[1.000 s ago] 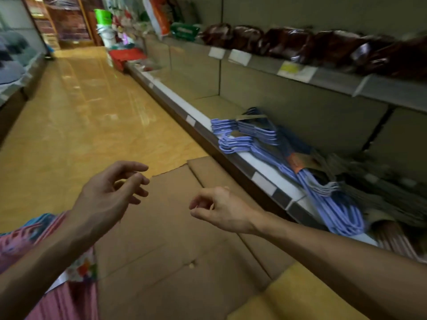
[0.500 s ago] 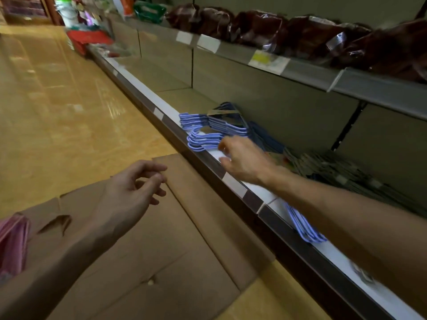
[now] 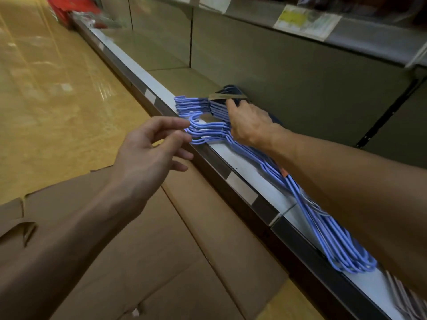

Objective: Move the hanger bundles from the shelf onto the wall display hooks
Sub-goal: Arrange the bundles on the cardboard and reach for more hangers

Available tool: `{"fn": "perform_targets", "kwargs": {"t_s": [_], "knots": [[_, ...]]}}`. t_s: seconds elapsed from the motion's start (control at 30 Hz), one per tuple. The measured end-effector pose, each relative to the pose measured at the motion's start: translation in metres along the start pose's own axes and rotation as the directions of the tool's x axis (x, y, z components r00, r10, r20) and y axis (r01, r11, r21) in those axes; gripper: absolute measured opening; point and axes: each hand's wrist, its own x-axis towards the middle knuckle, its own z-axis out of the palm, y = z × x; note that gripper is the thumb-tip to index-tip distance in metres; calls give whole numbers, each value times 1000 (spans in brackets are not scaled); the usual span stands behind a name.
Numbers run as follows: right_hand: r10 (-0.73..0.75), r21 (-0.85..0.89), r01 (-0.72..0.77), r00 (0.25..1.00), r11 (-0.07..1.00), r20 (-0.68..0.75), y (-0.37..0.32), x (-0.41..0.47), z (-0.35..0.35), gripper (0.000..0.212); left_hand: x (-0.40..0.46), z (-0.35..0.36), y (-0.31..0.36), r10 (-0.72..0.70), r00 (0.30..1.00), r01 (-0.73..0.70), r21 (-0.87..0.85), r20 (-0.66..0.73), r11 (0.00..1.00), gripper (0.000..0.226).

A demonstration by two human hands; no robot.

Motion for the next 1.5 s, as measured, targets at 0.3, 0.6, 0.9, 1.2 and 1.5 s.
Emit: {"fn": "perform_targets", "kwargs": {"t_s": [0.3, 0.6, 0.9, 1.2, 1.5], "knots": [[91, -3, -93, 969, 996, 228, 3, 40, -2, 44, 7, -12, -9, -116, 993, 113, -69, -35, 991, 21], [193, 10, -197, 969, 980, 155, 5, 36, 18, 37, 5, -35, -10, -119, 993, 120, 6, -20, 993, 20], [192, 11, -191, 978, 981, -85, 16, 13, 32, 34, -7, -51, -20, -131, 991, 132, 34, -35, 991, 20], [143, 195, -100, 965, 976, -218, 1, -22, 12, 26, -9, -57, -10, -132, 989, 131, -20, -71, 991, 21], [-27, 604, 123, 986, 787, -166, -55, -97, -33, 40, -15, -88, 13, -138, 977, 119, -120, -165, 986, 59]]}}
